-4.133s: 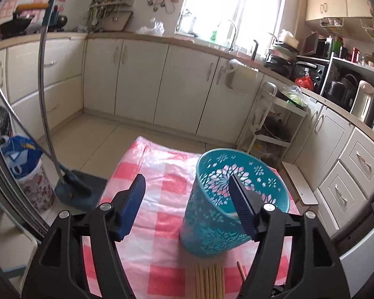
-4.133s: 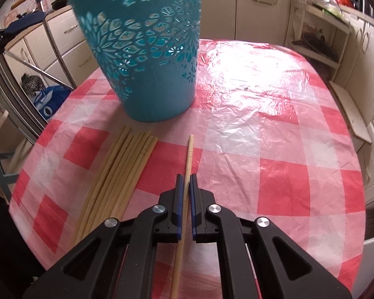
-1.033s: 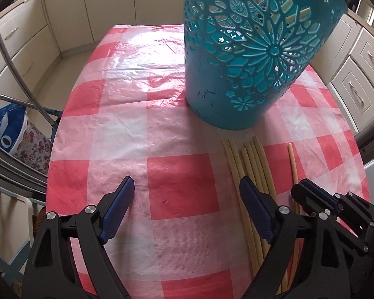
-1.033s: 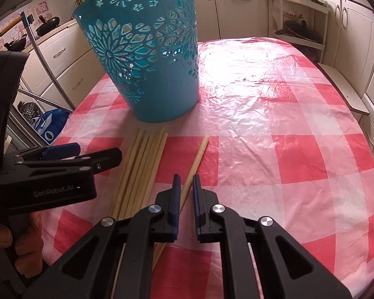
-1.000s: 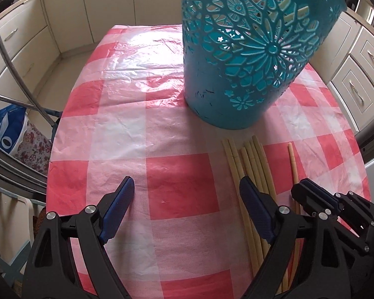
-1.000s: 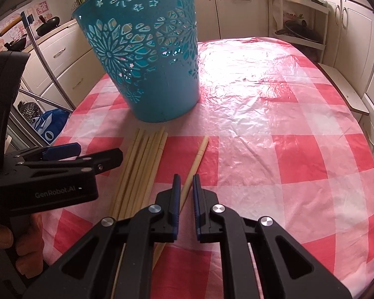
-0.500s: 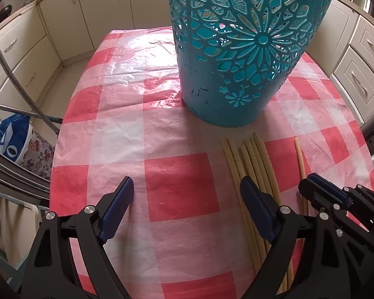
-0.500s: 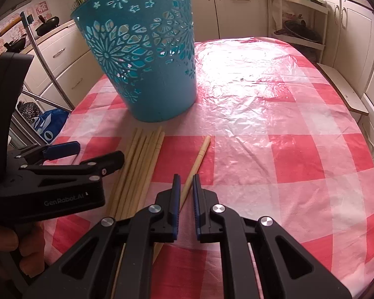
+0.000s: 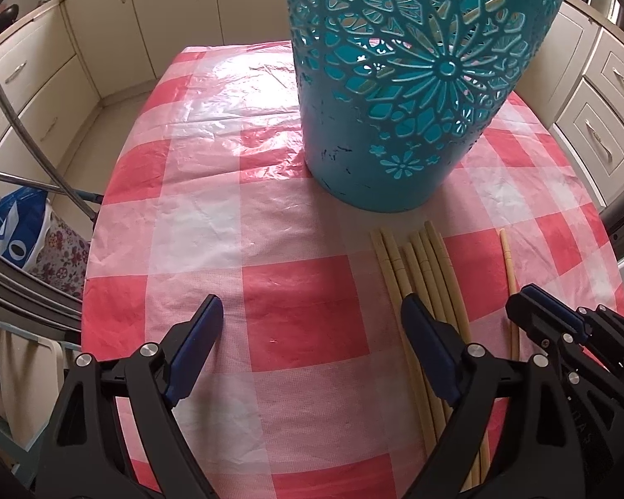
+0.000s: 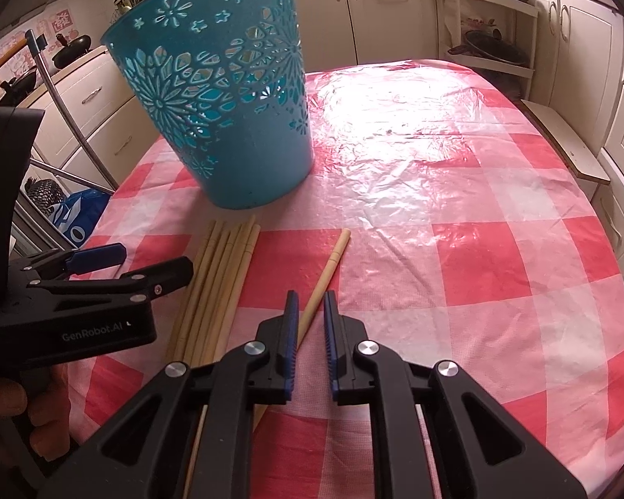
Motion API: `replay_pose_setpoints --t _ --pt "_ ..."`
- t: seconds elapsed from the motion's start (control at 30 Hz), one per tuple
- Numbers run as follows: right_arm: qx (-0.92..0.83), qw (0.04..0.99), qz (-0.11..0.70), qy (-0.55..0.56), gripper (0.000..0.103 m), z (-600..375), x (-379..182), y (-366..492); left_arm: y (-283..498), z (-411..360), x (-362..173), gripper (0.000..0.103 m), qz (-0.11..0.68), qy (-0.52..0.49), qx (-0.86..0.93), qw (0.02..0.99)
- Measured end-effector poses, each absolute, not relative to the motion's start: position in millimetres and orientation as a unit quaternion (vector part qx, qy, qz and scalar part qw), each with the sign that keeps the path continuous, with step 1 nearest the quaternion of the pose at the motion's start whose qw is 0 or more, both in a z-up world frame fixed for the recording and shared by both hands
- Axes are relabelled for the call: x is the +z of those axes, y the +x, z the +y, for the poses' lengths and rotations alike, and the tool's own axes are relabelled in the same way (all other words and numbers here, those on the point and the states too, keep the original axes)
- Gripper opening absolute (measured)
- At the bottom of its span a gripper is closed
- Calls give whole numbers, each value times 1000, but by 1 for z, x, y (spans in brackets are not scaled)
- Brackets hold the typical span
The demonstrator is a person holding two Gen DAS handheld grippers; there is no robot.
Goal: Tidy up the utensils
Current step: 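Move both tools back to the bundle of wooden sticks, then close the left tool on a single wooden stick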
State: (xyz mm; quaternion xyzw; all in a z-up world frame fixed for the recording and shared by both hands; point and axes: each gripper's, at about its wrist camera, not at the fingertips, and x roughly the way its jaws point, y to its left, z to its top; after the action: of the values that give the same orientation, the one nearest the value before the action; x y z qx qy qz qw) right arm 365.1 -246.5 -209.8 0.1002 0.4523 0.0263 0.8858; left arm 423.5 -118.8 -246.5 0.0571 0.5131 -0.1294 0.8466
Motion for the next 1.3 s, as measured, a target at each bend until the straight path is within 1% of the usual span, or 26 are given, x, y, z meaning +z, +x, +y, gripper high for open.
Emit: replay_pose_setpoints --t 0.13,0.3,0.47,0.53,0.57,0.6,0.63,0.67,0.73,0.8,0.9,0.97,1.0,1.03,1.07,1.1,1.3 --pt "27 887 451 98 21 -246 -209 364 422 -124 -247 84 511 66 -133 847" --pt "20 888 449 95 22 -246 -209 367 420 -131 -249 83 505 92 -127 849" --pt "14 892 445 71 23 -240 -209 369 420 -133 -247 78 505 92 -137 847" --pt "17 893 447 59 23 -238 -209 369 419 -135 -245 70 498 96 -149 849" --pt "19 892 448 48 20 -236 -209 370 419 -138 -245 67 496 98 -155 849" --pt "29 891 452 37 13 -235 -208 371 418 -141 -244 61 491 103 -168 849" --pt "39 889 454 30 12 -233 -208 371 418 -144 -243 53 487 107 -178 848" --pt "46 888 457 23 12 -232 -208 372 417 -148 -242 49 488 112 -182 846" --pt "51 886 460 -1 12 -232 -207 373 417 -153 -240 34 484 123 -210 840" --pt "36 885 463 -16 12 -237 -207 376 418 -154 -238 28 485 119 -238 833" --pt "36 881 471 20 15 -247 -207 381 423 -148 -237 23 494 97 -257 825" --pt "36 881 472 20 16 -246 -207 383 428 -143 -235 21 502 76 -260 821" --pt "40 880 473 12 16 -243 -207 383 429 -142 -235 18 504 71 -261 821" --pt "52 878 475 12 16 -240 -206 384 430 -142 -236 11 508 58 -265 817" --pt "64 876 477 15 13 -238 -206 383 431 -142 -238 9 514 45 -271 813" --pt "71 875 478 13 11 -239 -205 385 429 -141 -239 8 515 41 -275 811" --pt "63 875 480 7 11 -241 -207 386 425 -146 -242 8 511 63 -277 811"
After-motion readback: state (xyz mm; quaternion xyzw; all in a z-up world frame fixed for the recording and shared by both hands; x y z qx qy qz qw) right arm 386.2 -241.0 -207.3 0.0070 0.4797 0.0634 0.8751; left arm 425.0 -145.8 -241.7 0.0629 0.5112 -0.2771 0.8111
